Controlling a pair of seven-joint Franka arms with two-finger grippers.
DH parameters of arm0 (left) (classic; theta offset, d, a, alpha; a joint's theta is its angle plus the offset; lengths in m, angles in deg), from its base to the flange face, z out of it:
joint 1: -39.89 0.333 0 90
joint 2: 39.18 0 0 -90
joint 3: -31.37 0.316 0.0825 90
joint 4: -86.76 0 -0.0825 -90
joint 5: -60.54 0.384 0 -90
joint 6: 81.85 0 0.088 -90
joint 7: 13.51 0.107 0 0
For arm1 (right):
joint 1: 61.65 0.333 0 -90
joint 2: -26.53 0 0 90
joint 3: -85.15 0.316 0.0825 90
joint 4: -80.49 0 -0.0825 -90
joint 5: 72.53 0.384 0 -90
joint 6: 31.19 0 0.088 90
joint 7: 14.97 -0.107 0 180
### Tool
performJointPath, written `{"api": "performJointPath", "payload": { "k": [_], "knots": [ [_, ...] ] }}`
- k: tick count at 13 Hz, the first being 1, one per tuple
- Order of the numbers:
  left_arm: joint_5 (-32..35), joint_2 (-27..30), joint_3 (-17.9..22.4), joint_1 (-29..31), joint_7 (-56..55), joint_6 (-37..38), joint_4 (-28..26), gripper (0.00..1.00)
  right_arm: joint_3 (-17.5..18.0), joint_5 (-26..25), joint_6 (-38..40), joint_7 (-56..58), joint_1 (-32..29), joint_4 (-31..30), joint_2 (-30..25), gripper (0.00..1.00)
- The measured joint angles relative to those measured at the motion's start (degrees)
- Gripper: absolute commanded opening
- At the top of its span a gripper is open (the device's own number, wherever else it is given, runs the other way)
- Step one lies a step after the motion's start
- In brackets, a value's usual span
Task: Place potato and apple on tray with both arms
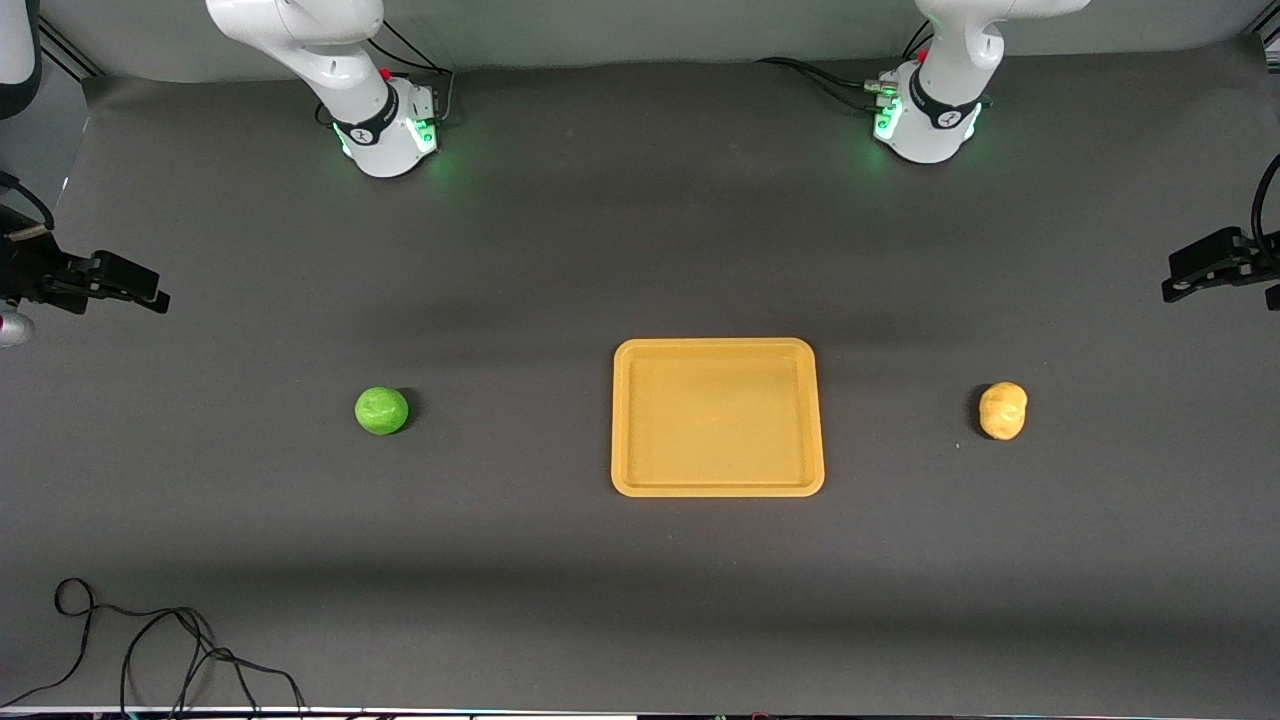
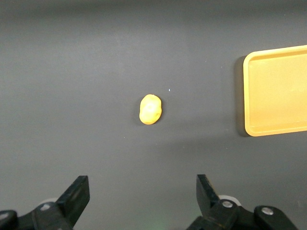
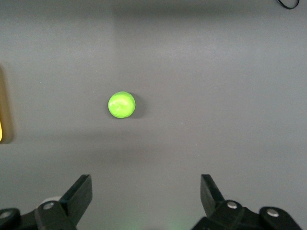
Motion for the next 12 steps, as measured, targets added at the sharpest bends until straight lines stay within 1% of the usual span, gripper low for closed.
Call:
{"api": "performJointPath", "payload": {
  "k": [6,12],
  "knots": [
    [0.0,-0.1,0.0,0.0,0.0,0.0,0.0,0.99,0.0,0.0,-0.1,0.0,0.0,0.1,0.1,1.00],
    [-0.1,-1.0,-0.1,-0.3,0.0,-0.4,0.0,0.97,0.0,0.0,-0.1,0.0,0.0,0.2,0.1,1.00]
  ]
}}
